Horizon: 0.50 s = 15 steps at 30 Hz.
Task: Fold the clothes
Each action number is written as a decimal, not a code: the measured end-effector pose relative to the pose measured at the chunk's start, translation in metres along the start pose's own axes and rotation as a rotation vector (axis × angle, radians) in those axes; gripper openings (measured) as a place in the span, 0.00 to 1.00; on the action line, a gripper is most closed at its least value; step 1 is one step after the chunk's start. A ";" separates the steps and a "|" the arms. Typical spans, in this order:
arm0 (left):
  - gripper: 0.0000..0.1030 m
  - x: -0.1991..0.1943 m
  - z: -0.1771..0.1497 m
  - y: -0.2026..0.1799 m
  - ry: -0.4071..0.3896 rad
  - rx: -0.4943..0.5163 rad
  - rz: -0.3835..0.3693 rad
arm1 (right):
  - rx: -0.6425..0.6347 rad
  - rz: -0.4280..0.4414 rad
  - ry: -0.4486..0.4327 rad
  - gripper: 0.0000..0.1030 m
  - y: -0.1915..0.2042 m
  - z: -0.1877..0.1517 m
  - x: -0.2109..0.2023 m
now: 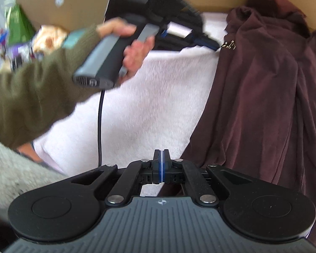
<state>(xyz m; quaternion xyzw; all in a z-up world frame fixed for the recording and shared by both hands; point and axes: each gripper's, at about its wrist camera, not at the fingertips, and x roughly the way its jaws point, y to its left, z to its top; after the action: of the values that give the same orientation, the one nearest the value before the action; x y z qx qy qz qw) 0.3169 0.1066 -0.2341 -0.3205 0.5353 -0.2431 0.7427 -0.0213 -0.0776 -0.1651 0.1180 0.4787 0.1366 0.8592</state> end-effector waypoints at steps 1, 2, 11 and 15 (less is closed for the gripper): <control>0.00 -0.004 0.001 0.001 -0.009 0.000 -0.003 | 0.007 -0.003 -0.022 0.04 -0.002 0.000 -0.004; 0.00 -0.008 0.001 0.000 -0.012 0.005 -0.011 | 0.008 -0.007 -0.039 0.04 -0.002 -0.001 -0.007; 0.37 -0.013 -0.012 -0.006 0.026 0.017 -0.051 | -0.018 -0.045 -0.083 0.27 -0.007 -0.006 -0.016; 0.77 -0.016 -0.022 -0.012 0.018 0.010 -0.059 | -0.048 -0.074 -0.114 0.51 -0.003 -0.008 -0.022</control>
<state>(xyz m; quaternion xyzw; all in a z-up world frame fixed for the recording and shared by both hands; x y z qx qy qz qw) 0.2903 0.1053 -0.2198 -0.3301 0.5312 -0.2704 0.7319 -0.0389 -0.0878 -0.1531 0.0870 0.4297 0.1094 0.8921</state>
